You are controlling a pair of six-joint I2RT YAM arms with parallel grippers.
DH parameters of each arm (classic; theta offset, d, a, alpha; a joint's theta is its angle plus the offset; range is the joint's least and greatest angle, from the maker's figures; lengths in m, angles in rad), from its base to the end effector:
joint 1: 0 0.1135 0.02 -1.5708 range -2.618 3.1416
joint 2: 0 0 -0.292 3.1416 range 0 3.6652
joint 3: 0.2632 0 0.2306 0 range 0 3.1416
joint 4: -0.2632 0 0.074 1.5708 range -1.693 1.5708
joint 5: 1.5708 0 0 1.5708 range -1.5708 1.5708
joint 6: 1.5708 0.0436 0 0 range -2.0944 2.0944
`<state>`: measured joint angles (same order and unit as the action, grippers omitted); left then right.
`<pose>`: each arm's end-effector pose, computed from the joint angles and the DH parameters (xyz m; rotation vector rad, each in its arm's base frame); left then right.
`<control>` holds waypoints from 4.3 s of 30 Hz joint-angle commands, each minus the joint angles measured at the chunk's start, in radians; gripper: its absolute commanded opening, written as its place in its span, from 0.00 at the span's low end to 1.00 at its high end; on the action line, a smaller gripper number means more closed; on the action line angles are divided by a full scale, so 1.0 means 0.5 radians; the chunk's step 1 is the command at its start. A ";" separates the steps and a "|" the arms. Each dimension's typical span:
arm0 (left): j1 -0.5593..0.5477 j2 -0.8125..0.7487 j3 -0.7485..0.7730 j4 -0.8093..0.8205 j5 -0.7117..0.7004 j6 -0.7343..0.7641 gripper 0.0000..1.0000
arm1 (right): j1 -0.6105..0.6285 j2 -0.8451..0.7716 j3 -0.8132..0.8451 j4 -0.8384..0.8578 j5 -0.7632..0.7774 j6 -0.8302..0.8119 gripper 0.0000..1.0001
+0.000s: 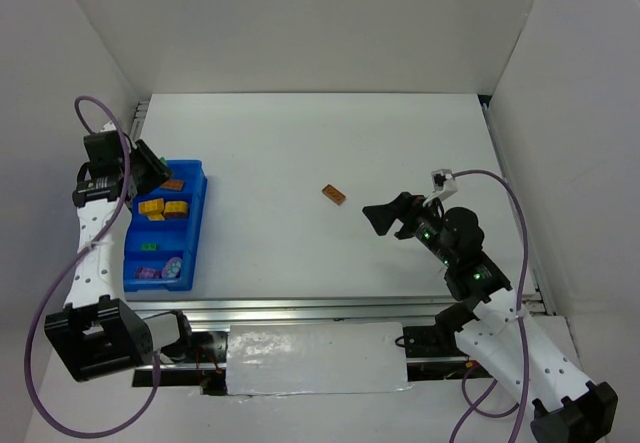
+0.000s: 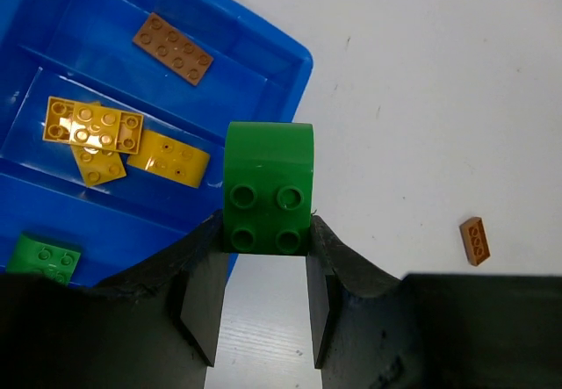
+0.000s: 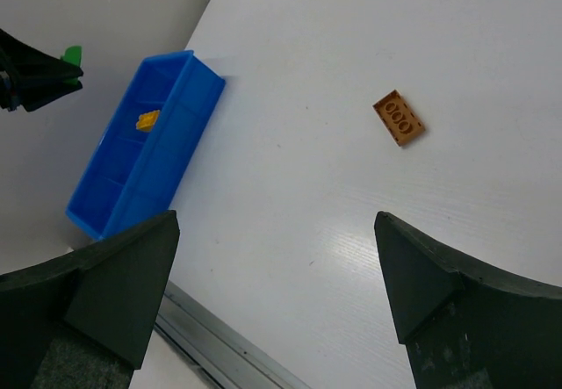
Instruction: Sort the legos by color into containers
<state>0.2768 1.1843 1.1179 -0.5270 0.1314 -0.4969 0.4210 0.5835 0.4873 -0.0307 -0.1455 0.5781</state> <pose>0.2259 0.0582 0.3635 -0.7481 2.0377 -0.2686 0.1069 0.0548 0.2979 0.0257 1.7734 0.8598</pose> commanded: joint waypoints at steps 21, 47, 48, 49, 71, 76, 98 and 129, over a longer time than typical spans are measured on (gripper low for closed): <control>0.048 0.208 -0.030 0.051 -0.054 0.070 0.00 | -0.010 -0.059 -0.017 0.025 0.024 -0.024 1.00; 0.051 0.270 -0.030 0.029 -0.085 0.070 0.00 | -0.010 -0.084 -0.017 0.009 0.021 -0.021 1.00; 0.051 0.273 -0.030 0.032 -0.085 0.067 0.00 | -0.010 -0.090 -0.017 0.009 0.018 -0.021 1.00; 0.051 0.273 -0.027 0.029 -0.085 0.067 0.00 | -0.010 -0.096 -0.017 0.006 0.018 -0.021 1.00; 0.094 0.077 -0.165 -0.075 -0.442 -0.223 0.00 | -0.010 -0.111 -0.021 0.003 0.012 -0.018 1.00; 0.100 -0.181 -0.401 -0.170 -0.744 -0.524 0.00 | -0.007 -0.112 -0.017 0.006 0.009 -0.018 1.00; 0.115 -0.546 -0.668 -0.259 -0.932 -0.645 0.00 | -0.010 -0.115 -0.011 -0.006 0.012 -0.018 1.00; 0.118 -0.525 -0.702 -0.189 -0.858 -0.626 0.00 | -0.010 -0.102 -0.011 -0.006 0.000 -0.012 1.00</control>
<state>0.3305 0.9230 0.7780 -0.6590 -0.3122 -0.8150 0.4210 0.5358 0.4812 -0.0460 -0.1463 0.5785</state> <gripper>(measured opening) 0.482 0.996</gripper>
